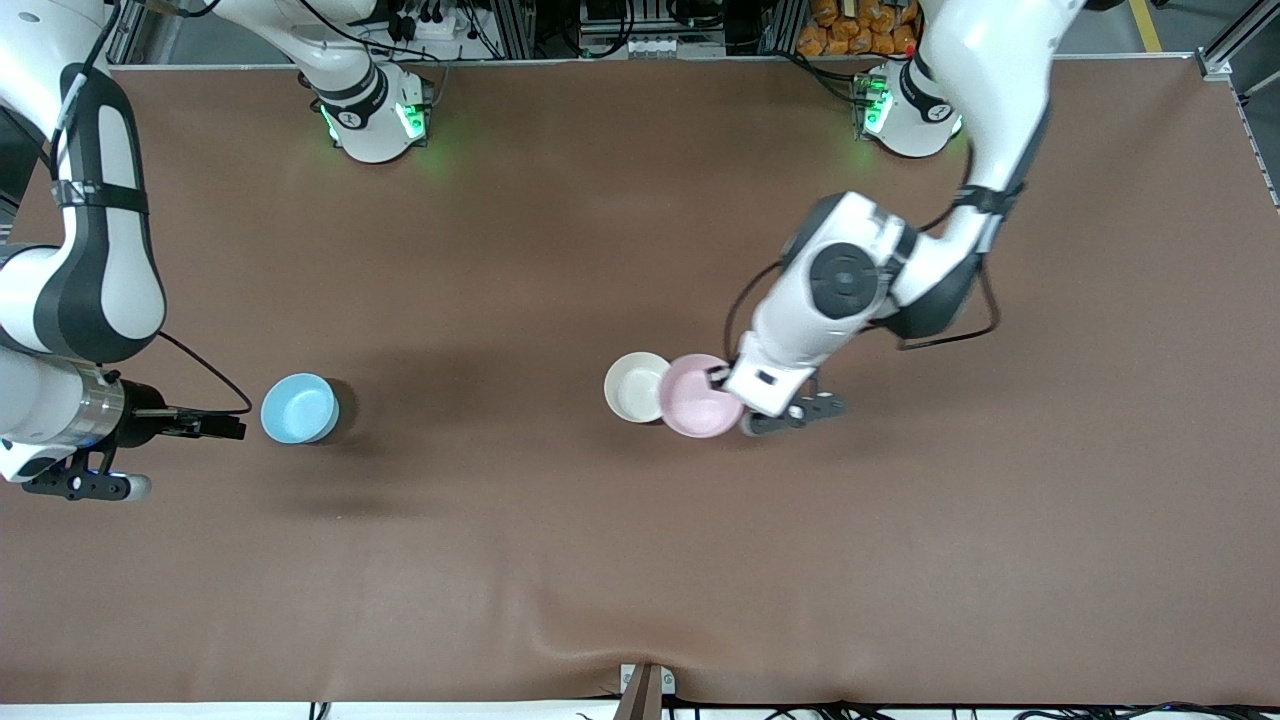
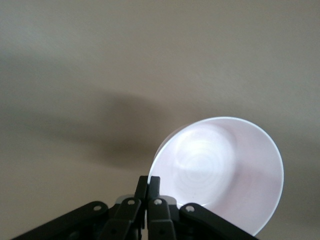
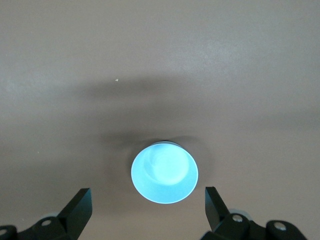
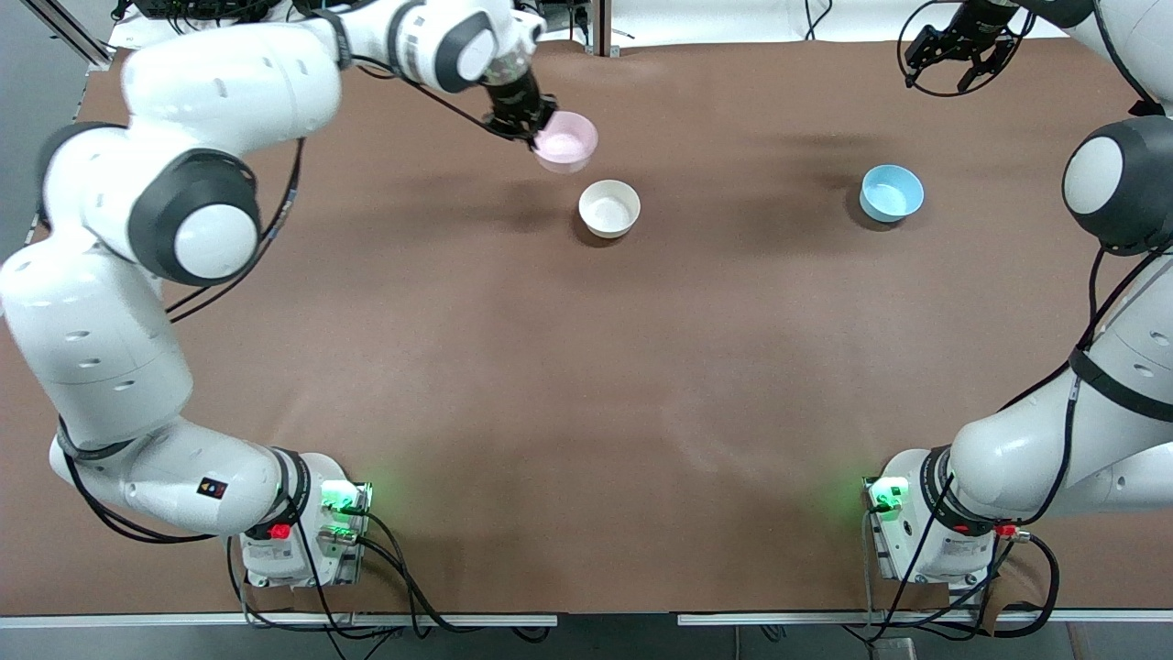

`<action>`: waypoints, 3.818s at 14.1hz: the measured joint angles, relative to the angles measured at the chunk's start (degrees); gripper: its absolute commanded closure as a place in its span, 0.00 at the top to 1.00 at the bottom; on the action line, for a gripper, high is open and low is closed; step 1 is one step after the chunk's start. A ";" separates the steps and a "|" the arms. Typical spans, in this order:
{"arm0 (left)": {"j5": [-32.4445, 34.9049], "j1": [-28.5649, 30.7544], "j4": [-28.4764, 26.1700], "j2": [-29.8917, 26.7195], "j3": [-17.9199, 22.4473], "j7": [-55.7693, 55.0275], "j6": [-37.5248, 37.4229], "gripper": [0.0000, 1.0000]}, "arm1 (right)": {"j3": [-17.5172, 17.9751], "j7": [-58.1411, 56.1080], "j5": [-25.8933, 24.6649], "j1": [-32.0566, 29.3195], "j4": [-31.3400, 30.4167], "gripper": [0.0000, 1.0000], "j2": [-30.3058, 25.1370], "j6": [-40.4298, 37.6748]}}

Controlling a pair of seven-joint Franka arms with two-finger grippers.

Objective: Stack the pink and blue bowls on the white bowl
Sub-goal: 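Carry the pink bowl with the left gripper while the right gripper reaches the blue bowl, then lower the pink bowl into the white bowl while the right gripper grasps the blue bowl, then release the pink bowl with the left gripper while the right gripper lifts the blue bowl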

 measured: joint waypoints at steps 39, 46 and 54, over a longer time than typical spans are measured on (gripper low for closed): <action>0.00 -5.93 -2.46 9.32 0.94 -2.30 13.69 1.00 | 0.89 8.28 0.81 -3.94 -14.10 0.00 7.50 11.56; 0.17 -1.24 -0.92 1.91 1.21 -1.68 7.01 1.00 | 4.83 1.04 7.21 -2.39 -8.30 0.00 3.04 5.51; 4.53 10.48 -0.85 -4.18 1.75 15.55 1.89 1.00 | 6.77 5.71 24.23 10.95 -8.27 0.00 2.14 5.72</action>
